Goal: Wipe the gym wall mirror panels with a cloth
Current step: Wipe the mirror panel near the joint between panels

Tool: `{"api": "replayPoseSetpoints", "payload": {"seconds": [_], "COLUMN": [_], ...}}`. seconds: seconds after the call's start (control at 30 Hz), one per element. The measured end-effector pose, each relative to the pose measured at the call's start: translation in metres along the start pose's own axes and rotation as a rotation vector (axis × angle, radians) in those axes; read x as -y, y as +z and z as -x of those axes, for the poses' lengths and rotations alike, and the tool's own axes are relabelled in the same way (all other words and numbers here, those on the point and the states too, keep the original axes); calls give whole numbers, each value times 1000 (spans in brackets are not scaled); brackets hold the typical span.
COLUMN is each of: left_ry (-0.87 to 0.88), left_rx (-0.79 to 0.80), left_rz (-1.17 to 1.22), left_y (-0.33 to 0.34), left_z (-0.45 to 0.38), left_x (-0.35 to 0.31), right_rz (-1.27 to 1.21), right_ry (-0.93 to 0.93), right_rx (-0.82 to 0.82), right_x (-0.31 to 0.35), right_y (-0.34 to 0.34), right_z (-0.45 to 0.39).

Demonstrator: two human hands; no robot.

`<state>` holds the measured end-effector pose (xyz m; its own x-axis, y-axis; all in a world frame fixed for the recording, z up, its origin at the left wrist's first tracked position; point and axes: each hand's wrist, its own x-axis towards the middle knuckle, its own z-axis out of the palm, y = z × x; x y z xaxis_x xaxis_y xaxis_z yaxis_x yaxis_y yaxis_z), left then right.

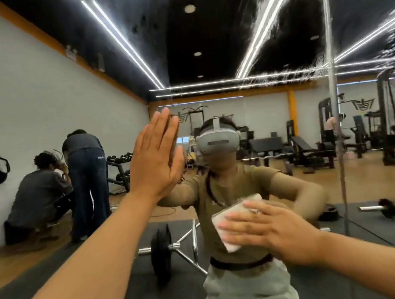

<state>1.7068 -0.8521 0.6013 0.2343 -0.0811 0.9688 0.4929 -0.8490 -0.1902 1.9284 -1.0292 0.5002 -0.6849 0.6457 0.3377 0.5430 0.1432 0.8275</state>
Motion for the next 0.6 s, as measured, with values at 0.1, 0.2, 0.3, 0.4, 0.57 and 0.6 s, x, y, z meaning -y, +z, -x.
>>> {"api": "replayPoseSetpoints", "payload": {"seconds": [0.1, 0.2, 0.3, 0.4, 0.57, 0.6], "left_ry": [-17, -35, -105, -172, -217, -229], "left_rx": [19, 33, 60, 81, 117, 117], "left_rz": [-7, -48, -68, -85, -73, -69], "left_y": [0, 1, 3, 3, -2, -3], "left_z": [1, 0, -3, -4, -5, -5], "left_x": [-7, -16, -27, -37, -43, -44], "right_rz": [-9, -14, -31, -117, -195, -200], "right_ry": [54, 424, 661, 834, 789, 750], "right_rx": [-71, -245, -367, -499, -464, -397], "right_x": [-46, -112, -147, -116, 14, 43], "right_y": [-26, -67, -88, -68, 6, 21], "right_z": [-1, 2, 13, 14, 55, 70]}}
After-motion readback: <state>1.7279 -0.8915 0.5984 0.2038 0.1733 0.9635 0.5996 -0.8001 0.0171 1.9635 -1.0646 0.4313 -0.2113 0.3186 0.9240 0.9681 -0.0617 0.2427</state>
